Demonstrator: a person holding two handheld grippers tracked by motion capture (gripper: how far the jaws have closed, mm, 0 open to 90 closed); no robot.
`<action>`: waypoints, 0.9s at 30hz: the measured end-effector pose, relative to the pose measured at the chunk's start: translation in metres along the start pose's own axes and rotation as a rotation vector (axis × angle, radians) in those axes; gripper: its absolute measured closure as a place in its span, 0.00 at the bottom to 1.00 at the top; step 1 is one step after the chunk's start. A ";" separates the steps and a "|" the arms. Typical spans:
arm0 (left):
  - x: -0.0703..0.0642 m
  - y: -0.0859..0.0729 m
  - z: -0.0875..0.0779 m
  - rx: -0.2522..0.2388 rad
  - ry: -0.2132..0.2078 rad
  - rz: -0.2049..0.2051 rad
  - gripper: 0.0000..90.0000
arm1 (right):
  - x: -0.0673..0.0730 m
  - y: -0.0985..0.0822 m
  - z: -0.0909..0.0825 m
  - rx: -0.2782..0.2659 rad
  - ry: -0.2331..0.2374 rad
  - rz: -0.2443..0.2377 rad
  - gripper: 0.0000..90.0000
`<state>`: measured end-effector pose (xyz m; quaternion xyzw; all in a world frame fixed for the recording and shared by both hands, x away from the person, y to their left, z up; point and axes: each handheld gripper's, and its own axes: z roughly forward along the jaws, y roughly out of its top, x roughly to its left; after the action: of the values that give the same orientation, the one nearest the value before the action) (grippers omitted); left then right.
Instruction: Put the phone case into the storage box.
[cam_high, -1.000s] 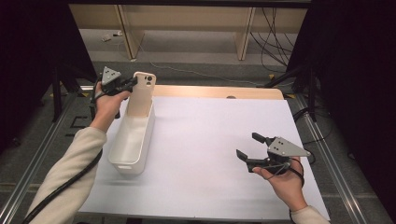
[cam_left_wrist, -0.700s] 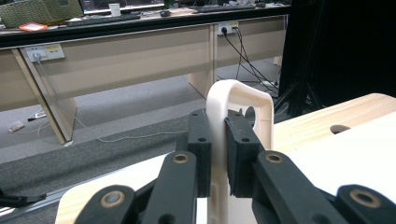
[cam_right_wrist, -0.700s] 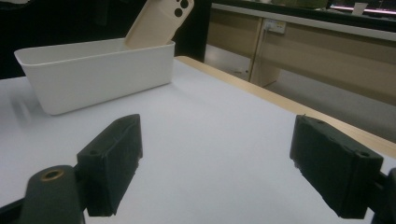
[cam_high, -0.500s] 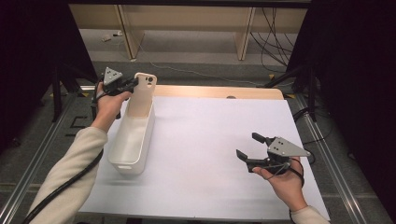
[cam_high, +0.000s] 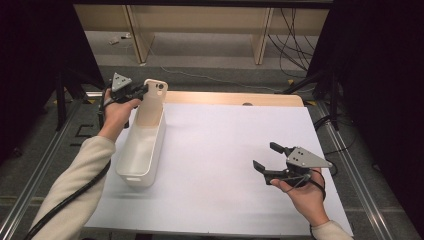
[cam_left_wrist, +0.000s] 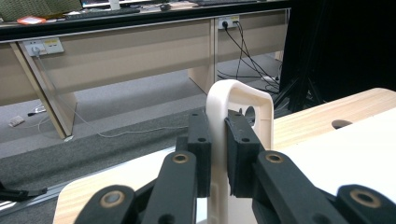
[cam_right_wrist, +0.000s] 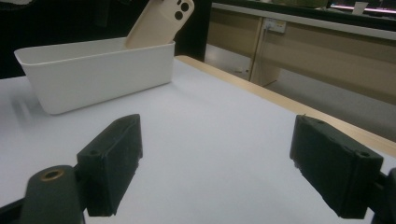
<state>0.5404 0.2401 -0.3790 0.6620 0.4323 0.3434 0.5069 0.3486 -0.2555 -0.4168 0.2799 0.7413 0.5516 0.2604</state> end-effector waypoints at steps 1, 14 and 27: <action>0.000 0.000 0.000 0.002 -0.002 -0.002 0.91 | 0.000 0.000 0.000 0.001 0.001 0.000 0.20; 0.001 -0.006 0.002 0.028 -0.001 -0.009 0.91 | -0.001 0.000 0.000 0.000 0.000 -0.006 0.20; 0.003 -0.010 0.002 0.049 0.000 -0.009 0.90 | -0.001 0.000 0.000 0.005 0.005 -0.006 0.20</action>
<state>0.5411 0.2432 -0.3895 0.6722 0.4436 0.3305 0.4920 0.3494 -0.2559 -0.4170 0.2768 0.7443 0.5496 0.2594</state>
